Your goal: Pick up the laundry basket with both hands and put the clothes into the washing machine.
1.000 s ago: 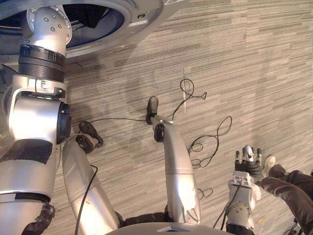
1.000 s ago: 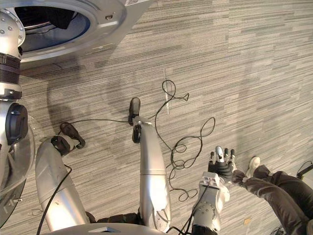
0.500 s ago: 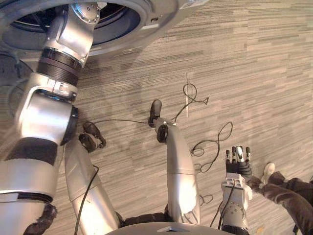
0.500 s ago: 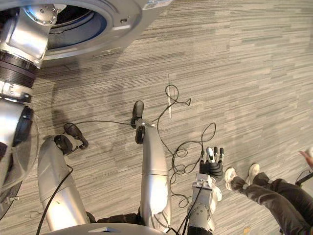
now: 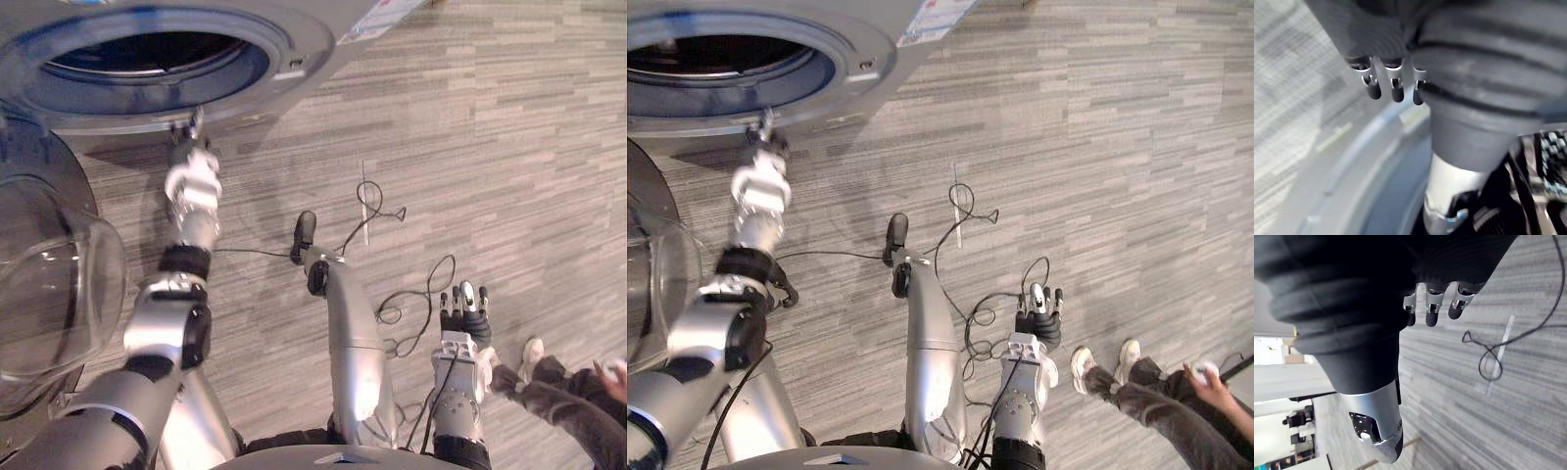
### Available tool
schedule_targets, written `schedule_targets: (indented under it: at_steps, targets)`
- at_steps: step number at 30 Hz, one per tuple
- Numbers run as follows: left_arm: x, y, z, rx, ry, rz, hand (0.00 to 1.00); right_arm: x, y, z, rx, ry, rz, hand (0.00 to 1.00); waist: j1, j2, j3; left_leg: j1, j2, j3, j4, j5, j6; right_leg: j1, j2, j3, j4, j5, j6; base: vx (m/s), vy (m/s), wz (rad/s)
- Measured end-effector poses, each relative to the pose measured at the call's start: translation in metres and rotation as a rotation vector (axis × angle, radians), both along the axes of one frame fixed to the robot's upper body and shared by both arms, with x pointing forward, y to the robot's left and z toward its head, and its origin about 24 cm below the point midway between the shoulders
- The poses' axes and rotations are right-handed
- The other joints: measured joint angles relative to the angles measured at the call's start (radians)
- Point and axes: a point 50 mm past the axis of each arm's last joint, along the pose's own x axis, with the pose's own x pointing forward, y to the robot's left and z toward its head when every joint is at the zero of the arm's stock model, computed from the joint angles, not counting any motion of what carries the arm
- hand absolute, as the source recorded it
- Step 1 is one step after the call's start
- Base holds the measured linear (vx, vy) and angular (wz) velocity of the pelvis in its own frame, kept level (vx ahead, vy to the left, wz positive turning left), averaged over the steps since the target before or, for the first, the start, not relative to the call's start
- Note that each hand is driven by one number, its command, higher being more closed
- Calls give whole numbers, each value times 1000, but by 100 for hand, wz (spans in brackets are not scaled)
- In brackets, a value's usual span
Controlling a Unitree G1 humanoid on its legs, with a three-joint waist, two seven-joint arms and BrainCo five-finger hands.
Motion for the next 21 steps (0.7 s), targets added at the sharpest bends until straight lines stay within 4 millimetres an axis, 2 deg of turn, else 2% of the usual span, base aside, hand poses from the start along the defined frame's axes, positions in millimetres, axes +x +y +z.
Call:
schedule_targets:
  at_steps: [1, 3, 4, 5, 6, 7, 9, 11, 13, 16, 17, 21]
  targets:
    - [-10, -4, -25, -10, 67, -4, 0, 2, 5, -1, 4, 4, 19, 0, 2, 1, -5, 28, -7, 3, -22, 7, -6, 20, -3, -1, -3, -4, 0, 20, -47, 17]
    - [-26, -4, -55, 34, 149, -14, 0, 4, 12, -6, 13, 25, 53, 0, 8, 1, -11, 80, -17, 11, -59, 21, -16, 58, -9, -3, -14, -13, -5, 32, -59, 16]
    - [-32, -4, -63, 69, 171, -24, 0, 4, 15, -8, 16, 33, 64, 0, 11, 1, -11, 105, -24, 18, -79, 29, -20, 76, -14, -4, -24, -14, -4, 49, -71, 18]
    - [-41, -3, -77, 166, 207, -51, 0, 4, 19, -12, 19, 48, 82, 0, 20, 2, -11, 157, -38, 31, -122, 45, -26, 114, -18, -1, -45, -13, -5, 64, -77, 19]
    - [-54, -2, -93, 258, 249, -80, 0, 3, 23, -18, 25, 74, 101, 0, 28, 11, -17, 211, -48, 42, -165, 61, -31, 162, -20, -4, -72, -10, -5, 55, -71, 19]
    - [-60, -2, -100, 301, 267, -99, 0, 2, 25, -22, 30, 93, 110, 0, 32, 16, -22, 240, -53, 46, -187, 68, -34, 187, -21, -6, -85, -10, -6, 63, -59, 21]
    - [-88, 1, -133, 463, 370, -171, 0, -9, 28, -44, 55, 190, 125, 0, 53, 50, -66, 340, -74, 54, -271, 95, -43, 281, -26, -25, -136, -9, -6, 108, -64, 25]
    - [-111, 6, -156, 553, 453, -213, 0, -19, 30, -61, 61, 274, 134, 0, 61, 61, -99, 418, -93, 70, -339, 119, -46, 342, -36, -30, -163, -11, -3, 131, -59, 25]
    - [-150, 16, -190, 642, 610, -273, 0, -36, 32, -86, 75, 410, 149, 0, 74, 85, -137, 552, -120, 90, -439, 148, -56, 458, -39, -43, -219, -12, -1, 119, -54, 17]
    - [-206, 27, -227, 608, 803, -304, 0, -71, 28, -120, 99, 617, 154, 0, 92, 115, -226, 688, -152, 104, -580, 199, -67, 568, -50, -68, -275, -19, 4, 131, -48, 24]
    - [-223, 29, -236, 556, 856, -290, 0, -85, 22, -129, 95, 683, 151, 0, 92, 128, -250, 742, -163, 99, -640, 225, -75, 628, -58, -96, -302, -22, 1, 129, -53, 41]
    - [-264, 36, -253, 413, 971, -209, 0, -126, 20, -150, 117, 865, 156, 0, 96, 143, -346, 885, -177, 61, -835, 318, -95, 782, -44, -185, -387, -39, -5, 70, -75, 48]
